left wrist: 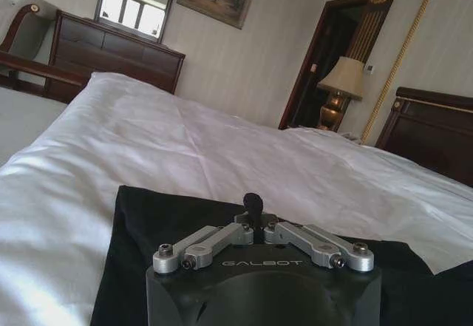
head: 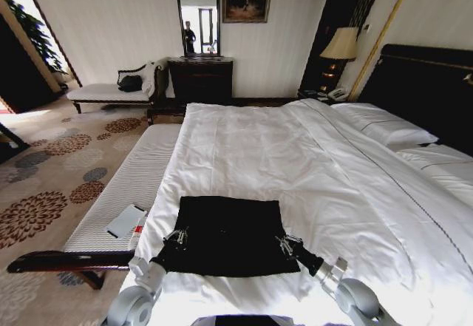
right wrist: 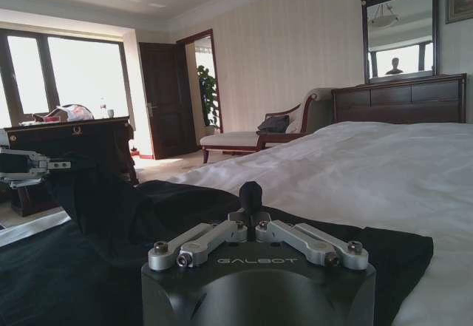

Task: Fold the clothes on the bed.

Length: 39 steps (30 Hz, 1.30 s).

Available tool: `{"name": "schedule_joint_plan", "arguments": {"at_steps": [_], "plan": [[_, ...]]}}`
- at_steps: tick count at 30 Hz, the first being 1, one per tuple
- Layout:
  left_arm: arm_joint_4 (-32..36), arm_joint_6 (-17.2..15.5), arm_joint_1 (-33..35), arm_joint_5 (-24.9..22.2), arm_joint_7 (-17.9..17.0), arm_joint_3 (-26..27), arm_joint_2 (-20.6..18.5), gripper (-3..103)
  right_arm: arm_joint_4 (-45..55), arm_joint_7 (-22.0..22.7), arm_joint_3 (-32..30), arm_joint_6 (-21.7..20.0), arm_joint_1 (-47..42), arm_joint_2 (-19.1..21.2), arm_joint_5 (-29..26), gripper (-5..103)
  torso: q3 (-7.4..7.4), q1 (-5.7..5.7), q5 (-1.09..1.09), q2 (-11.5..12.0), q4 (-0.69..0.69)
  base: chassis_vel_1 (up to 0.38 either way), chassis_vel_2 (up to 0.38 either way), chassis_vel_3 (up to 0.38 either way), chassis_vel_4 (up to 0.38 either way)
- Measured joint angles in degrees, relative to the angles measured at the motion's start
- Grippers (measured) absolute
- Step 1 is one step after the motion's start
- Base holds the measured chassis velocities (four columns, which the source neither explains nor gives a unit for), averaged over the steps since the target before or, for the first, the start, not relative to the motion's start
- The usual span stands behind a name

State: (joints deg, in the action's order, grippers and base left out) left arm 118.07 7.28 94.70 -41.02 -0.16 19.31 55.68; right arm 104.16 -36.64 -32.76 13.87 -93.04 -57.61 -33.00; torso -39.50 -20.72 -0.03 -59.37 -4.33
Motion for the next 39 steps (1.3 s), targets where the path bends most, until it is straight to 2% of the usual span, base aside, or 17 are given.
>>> {"name": "schedule_joint_plan", "arguments": {"at_steps": [14, 15, 16, 18, 19, 20, 24, 25, 27, 28, 29, 32, 33, 34, 37, 38, 39], "plan": [[-1.4, 0.09, 1.11, 2.95, -0.1, -1.65, 0.12, -2, -1.66, -0.63, 0.02, 1.08, -0.59, 0.2, 0.8, 0, 0.0, 0.0, 0.0, 0.0, 0.0, 0.0, 0.0, 0.0, 0.0], [-1.55, 0.08, 1.29, 3.35, -0.43, -1.83, 0.14, 3, -2.05, -0.76, 0.24, 1.36, -0.68, 0.06, 1.11, -2, 0.0, 0.0, -0.01, 0.0, 0.0, 0.0, 0.0, 0.0, 0.0], [-1.55, 0.08, 1.29, 3.35, -0.43, -1.83, 0.14, 3, -2.05, -0.76, 0.24, 1.36, -0.68, 0.06, 1.11, -2, 0.0, 0.0, -0.01, 0.0, 0.0, 0.0, 0.0, 0.0, 0.0], [-1.81, 0.07, 1.43, 5.28, -0.96, -1.93, 0.24, 14, -2.93, -1.21, 0.56, 2.37, -0.66, -0.18, 1.86, 9, 0.0, 0.0, 0.0, 0.0, 0.0, 0.0, 0.0, 0.0, 0.0], [-1.89, 0.07, 1.5, 6.41, -1.18, -1.94, 0.25, 14, -3.32, -1.54, 0.63, 2.79, -0.63, -0.24, 2.22, 14, 0.0, 0.0, 0.0, 0.0, -0.01, 0.0, 0.0, 0.0, 0.0], [-1.89, 0.07, 1.5, 6.41, -1.18, -1.94, 0.25, 14, -3.32, -1.54, 0.63, 2.79, -0.63, -0.24, 2.22, 14, 0.0, 0.0, 0.0, 0.0, -0.01, 0.0, 0.0, 0.0, 0.0], [-1.63, 0.47, 1.9, 8.18, -2.12, -2.01, 0.21, 35, -3.66, -3.06, 0.64, 4.04, -0.67, -0.3, 2.71, 30, 0.0, 0.0, 0.0, 0.0, 0.0, 0.0, 0.0, 0.0, 0.0], [-1.63, 0.47, 1.9, 8.18, -2.12, -2.01, 0.21, 35, -3.66, -3.06, 0.64, 4.04, -0.67, -0.3, 2.71, 30, 0.0, 0.0, 0.0, 0.0, 0.0, 0.0, 0.0, 0.0, 0.0], [-0.9, 0.8, 2.37, 8.54, -2.31, -1.62, 0.01, 47, -3.14, -4.14, 0.18, 4.07, -1.04, -0.32, 2.4, 41, 0.0, 0.0, -0.01, 0.0, -0.01, 0.0, 0.0, 0.0, 0.0], [-0.66, 1.0, 2.66, 9.06, -2.3, -1.37, -0.14, 47, -2.94, -4.47, -0.02, 4.08, -1.2, -0.32, 2.3, 46, 0.0, 0.0, 0.0, 0.0, 0.0, 0.0, 0.0, 0.0, 0.0], [-0.66, 1.0, 2.66, 9.06, -2.3, -1.37, -0.14, 47, -2.94, -4.47, -0.02, 4.08, -1.2, -0.32, 2.3, 46, 0.0, 0.0, 0.0, 0.0, 0.0, 0.0, 0.0, 0.0, 0.0], [0.22, 2.18, 4.41, 11.6, -1.59, -0.46, -0.8, 63, -2.01, -4.88, -1.03, 4.09, -2.16, -0.38, 1.93, 57, 0.0, 0.0, 0.0, 0.0, -0.01, 0.0, 0.0, 0.0, 0.0], [0.78, 2.41, 5.38, 11.73, -1.34, -0.14, -0.94, 69, -1.61, -4.87, -1.35, 4.09, -2.58, -0.42, 1.78, 63, 0.0, 0.0, -0.01, 0.0, -0.01, 0.0, 0.0, 0.0, 0.0], [0.78, 2.41, 5.38, 11.73, -1.34, -0.14, -0.94, 69, -1.61, -4.87, -1.35, 4.09, -2.58, -0.42, 1.78, 63, 0.0, 0.0, -0.01, 0.0, -0.01, 0.0, 0.0, 0.0, 0.0], [2.64, 2.88, 8.85, 10.44, -0.04, 1.13, -1.11, 80, -0.41, -4.74, -2.44, 4.96, -3.76, -0.46, 1.13, 80, 0.0, 0.0, 0.0, 0.0, 0.0, 0.0, 0.0, 0.0, 0.0], [3.12, 3.04, 9.82, 10.03, 0.35, 1.76, -1.08, 85, 0.02, -4.57, -2.86, 5.05, -4.14, -0.41, 0.78, 80, 0.0, 0.0, 0.0, 0.0, 0.0, 0.0, 0.0, 0.0, 0.0], [3.12, 3.04, 9.82, 10.03, 0.35, 1.76, -1.08, 85, 0.02, -4.57, -2.86, 5.05, -4.14, -0.41, 0.78, 80, 0.0, 0.0, 0.0, 0.0, 0.0, 0.0, 0.0, 0.0, 0.0]]}}
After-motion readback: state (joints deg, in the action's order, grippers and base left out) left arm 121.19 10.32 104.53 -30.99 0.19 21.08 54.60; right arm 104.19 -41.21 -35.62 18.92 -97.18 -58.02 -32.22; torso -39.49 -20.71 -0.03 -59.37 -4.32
